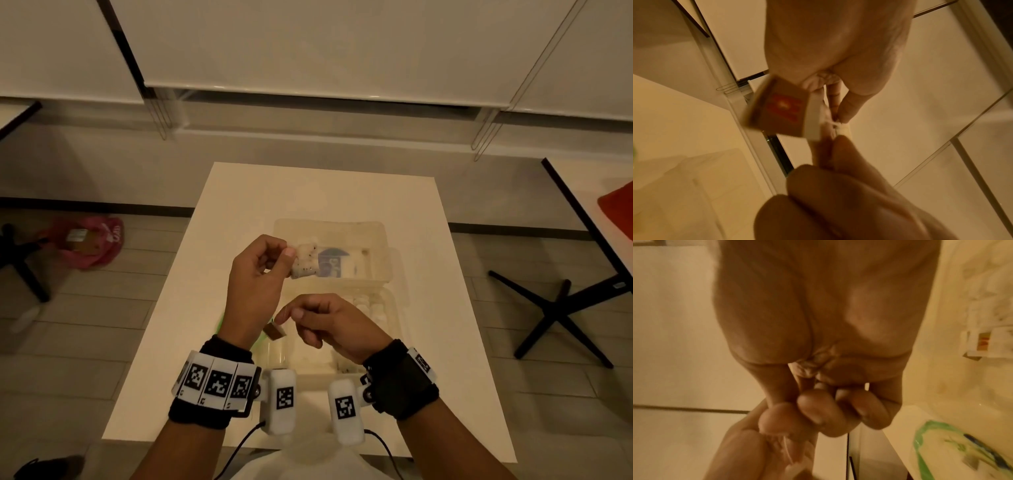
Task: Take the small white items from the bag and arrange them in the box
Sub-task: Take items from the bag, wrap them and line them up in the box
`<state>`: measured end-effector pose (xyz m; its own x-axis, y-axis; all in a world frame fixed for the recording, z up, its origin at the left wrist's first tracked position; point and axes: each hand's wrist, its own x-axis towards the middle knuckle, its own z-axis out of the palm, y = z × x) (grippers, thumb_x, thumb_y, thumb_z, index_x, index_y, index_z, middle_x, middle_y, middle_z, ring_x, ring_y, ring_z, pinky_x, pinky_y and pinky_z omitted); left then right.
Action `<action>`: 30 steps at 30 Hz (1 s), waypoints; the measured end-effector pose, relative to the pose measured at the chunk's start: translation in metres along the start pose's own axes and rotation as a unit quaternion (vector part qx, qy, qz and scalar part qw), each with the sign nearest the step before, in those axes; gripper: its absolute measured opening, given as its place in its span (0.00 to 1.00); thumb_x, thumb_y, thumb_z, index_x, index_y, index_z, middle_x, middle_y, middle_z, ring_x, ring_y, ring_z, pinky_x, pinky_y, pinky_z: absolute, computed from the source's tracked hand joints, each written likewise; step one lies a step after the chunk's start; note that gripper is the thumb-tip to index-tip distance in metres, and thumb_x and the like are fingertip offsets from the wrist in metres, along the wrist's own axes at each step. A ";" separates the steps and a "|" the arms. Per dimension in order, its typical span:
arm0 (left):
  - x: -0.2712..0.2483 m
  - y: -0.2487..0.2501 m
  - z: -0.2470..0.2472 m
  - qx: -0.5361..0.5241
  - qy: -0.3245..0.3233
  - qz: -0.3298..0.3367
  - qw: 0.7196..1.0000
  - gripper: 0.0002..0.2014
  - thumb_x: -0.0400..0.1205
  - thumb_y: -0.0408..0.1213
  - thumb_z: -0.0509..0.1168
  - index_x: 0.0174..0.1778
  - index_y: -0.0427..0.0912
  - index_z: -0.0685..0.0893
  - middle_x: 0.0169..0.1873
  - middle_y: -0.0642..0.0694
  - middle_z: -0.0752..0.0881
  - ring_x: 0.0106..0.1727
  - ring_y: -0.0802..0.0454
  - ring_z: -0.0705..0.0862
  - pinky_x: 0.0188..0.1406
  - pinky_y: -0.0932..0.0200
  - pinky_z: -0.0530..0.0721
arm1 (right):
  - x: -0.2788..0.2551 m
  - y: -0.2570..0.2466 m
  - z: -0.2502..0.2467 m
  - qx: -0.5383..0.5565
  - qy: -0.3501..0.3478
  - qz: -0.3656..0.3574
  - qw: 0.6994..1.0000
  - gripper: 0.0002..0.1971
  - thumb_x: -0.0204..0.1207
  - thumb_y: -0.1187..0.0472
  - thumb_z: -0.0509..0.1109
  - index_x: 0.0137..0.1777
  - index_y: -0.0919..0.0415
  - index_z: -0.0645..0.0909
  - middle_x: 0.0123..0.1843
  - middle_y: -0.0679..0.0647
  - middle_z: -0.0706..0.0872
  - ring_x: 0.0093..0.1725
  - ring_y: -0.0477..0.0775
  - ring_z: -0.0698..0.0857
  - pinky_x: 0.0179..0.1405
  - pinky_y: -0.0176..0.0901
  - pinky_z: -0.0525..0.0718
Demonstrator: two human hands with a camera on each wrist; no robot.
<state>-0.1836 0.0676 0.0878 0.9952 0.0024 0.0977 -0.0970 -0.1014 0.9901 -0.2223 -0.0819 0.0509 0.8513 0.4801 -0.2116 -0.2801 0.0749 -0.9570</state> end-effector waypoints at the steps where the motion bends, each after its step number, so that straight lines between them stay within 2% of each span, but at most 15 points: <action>1: 0.000 0.000 -0.001 -0.005 0.004 -0.004 1.000 0.04 0.86 0.33 0.67 0.46 0.38 0.84 0.39 0.42 0.87 0.40 0.53 0.83 0.45 0.58 0.83 | -0.001 0.000 -0.001 0.019 -0.004 0.007 1.000 0.16 0.88 0.61 0.60 0.59 0.74 0.83 0.25 0.54 0.74 0.25 0.47 0.69 0.32 0.47 0.62; 3: 0.001 0.002 -0.001 -0.012 0.012 -0.007 1.000 0.04 0.86 0.32 0.66 0.46 0.38 0.84 0.38 0.45 0.87 0.38 0.55 0.83 0.42 0.64 0.82 | -0.004 0.000 -0.002 0.048 -0.009 0.022 0.999 0.20 0.89 0.56 0.57 0.61 0.74 0.82 0.22 0.54 0.73 0.22 0.47 0.68 0.31 0.49 0.60; 5: 0.000 0.005 0.001 -0.013 0.012 -0.006 1.000 0.05 0.86 0.31 0.66 0.46 0.36 0.83 0.36 0.46 0.86 0.37 0.57 0.82 0.38 0.67 0.82 | -0.006 -0.001 -0.002 0.070 -0.009 0.038 0.997 0.22 0.90 0.53 0.55 0.66 0.69 0.81 0.25 0.58 0.77 0.21 0.49 0.71 0.29 0.41 0.68; 6: -0.001 0.006 0.003 -0.020 0.009 -0.011 1.000 0.05 0.86 0.31 0.66 0.47 0.34 0.83 0.36 0.45 0.84 0.37 0.57 0.81 0.35 0.69 0.82 | -0.006 -0.002 -0.001 0.085 -0.013 0.047 0.995 0.22 0.90 0.51 0.54 0.69 0.66 0.80 0.29 0.62 0.81 0.22 0.50 0.74 0.30 0.40 0.74; 8: -0.003 0.009 0.005 -0.039 0.000 -0.024 0.999 0.06 0.87 0.31 0.65 0.48 0.31 0.82 0.35 0.43 0.82 0.36 0.57 0.79 0.29 0.72 0.81 | -0.004 -0.002 -0.002 0.118 -0.030 0.065 0.990 0.24 0.90 0.47 0.53 0.71 0.64 0.80 0.42 0.70 0.87 0.27 0.55 0.82 0.34 0.43 0.82; 10: -0.002 0.009 0.006 -0.036 -0.002 -0.021 0.999 0.05 0.86 0.31 0.66 0.47 0.32 0.82 0.34 0.45 0.82 0.36 0.56 0.79 0.30 0.71 0.81 | 0.000 0.001 -0.003 0.146 -0.016 0.080 0.986 0.28 0.90 0.46 0.53 0.70 0.69 0.80 0.53 0.71 0.88 0.36 0.59 0.87 0.39 0.46 0.83; 11: -0.001 0.008 0.006 -0.028 -0.003 -0.016 0.999 0.05 0.86 0.31 0.66 0.47 0.33 0.82 0.32 0.48 0.83 0.35 0.57 0.80 0.33 0.69 0.81 | 0.003 0.002 -0.004 0.157 0.006 0.086 0.984 0.28 0.89 0.46 0.53 0.68 0.71 0.80 0.55 0.69 0.88 0.39 0.59 0.87 0.41 0.46 0.82; 14: 0.000 0.004 0.005 -0.023 -0.013 -0.023 0.999 0.04 0.86 0.30 0.66 0.46 0.33 0.82 0.27 0.55 0.83 0.32 0.60 0.80 0.37 0.69 0.80 | 0.008 0.003 -0.006 0.167 0.096 0.069 0.979 0.21 0.88 0.53 0.60 0.64 0.72 0.83 0.53 0.63 0.87 0.40 0.55 0.85 0.39 0.41 0.80; 18: -0.004 0.001 0.005 -0.011 -0.028 -0.039 0.999 0.04 0.86 0.32 0.67 0.46 0.35 0.82 0.27 0.50 0.85 0.31 0.58 0.81 0.37 0.66 0.80 | 0.014 0.001 -0.014 0.140 0.189 0.011 0.972 0.11 0.85 0.69 0.62 0.61 0.72 0.85 0.48 0.61 0.85 0.35 0.50 0.83 0.36 0.38 0.81; 21: -0.004 -0.006 0.004 0.013 -0.024 -0.039 0.999 0.03 0.85 0.33 0.68 0.45 0.41 0.84 0.34 0.41 0.88 0.37 0.50 0.85 0.43 0.48 0.85 | 0.018 -0.007 -0.015 0.088 0.227 -0.029 0.969 0.09 0.82 0.71 0.67 0.59 0.74 0.82 0.46 0.62 0.87 0.35 0.52 0.85 0.36 0.41 0.83; 23: -0.004 -0.009 0.004 0.031 -0.019 -0.036 0.999 0.03 0.84 0.34 0.69 0.45 0.43 0.85 0.38 0.40 0.88 0.41 0.42 0.87 0.47 0.40 0.86 | 0.019 -0.011 -0.014 0.074 0.256 -0.052 0.962 0.11 0.79 0.73 0.70 0.59 0.76 0.77 0.46 0.69 0.86 0.38 0.58 0.86 0.36 0.43 0.86; 25: -0.004 -0.009 0.005 0.043 -0.015 -0.033 0.998 0.03 0.84 0.34 0.70 0.45 0.44 0.85 0.37 0.42 0.88 0.41 0.42 0.86 0.45 0.43 0.86 | 0.020 -0.013 -0.014 0.077 0.277 -0.076 0.955 0.13 0.79 0.75 0.69 0.61 0.74 0.73 0.46 0.78 0.83 0.42 0.63 0.86 0.36 0.45 0.87; 27: -0.005 -0.010 0.006 0.051 -0.016 -0.027 0.998 0.04 0.84 0.34 0.70 0.44 0.44 0.85 0.36 0.42 0.87 0.38 0.50 0.83 0.40 0.50 0.84 | 0.021 -0.017 -0.014 0.077 0.291 -0.081 0.950 0.15 0.80 0.75 0.68 0.65 0.70 0.71 0.49 0.81 0.83 0.45 0.64 0.87 0.36 0.44 0.88; 28: -0.005 -0.011 0.006 0.053 -0.019 -0.026 0.998 0.04 0.84 0.33 0.69 0.44 0.44 0.85 0.36 0.42 0.87 0.37 0.53 0.82 0.38 0.56 0.83 | 0.021 -0.019 -0.014 0.082 0.292 -0.077 0.950 0.17 0.80 0.74 0.69 0.67 0.67 0.71 0.49 0.79 0.84 0.46 0.63 0.87 0.37 0.43 0.88; 30: -0.006 -0.012 0.006 0.060 -0.028 -0.028 0.997 0.05 0.84 0.33 0.69 0.42 0.45 0.84 0.35 0.45 0.86 0.36 0.56 0.82 0.37 0.61 0.82 | 0.021 -0.024 -0.015 0.111 0.286 -0.060 0.950 0.20 0.80 0.72 0.70 0.70 0.63 0.73 0.47 0.67 0.88 0.46 0.57 0.88 0.39 0.42 0.88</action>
<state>-0.1883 0.0632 0.0745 0.9985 -0.0433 0.0341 -0.0428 -0.2206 0.9744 -0.1910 -0.0865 0.0663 0.9671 -0.0928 -0.2367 -0.1975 0.3121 -0.9293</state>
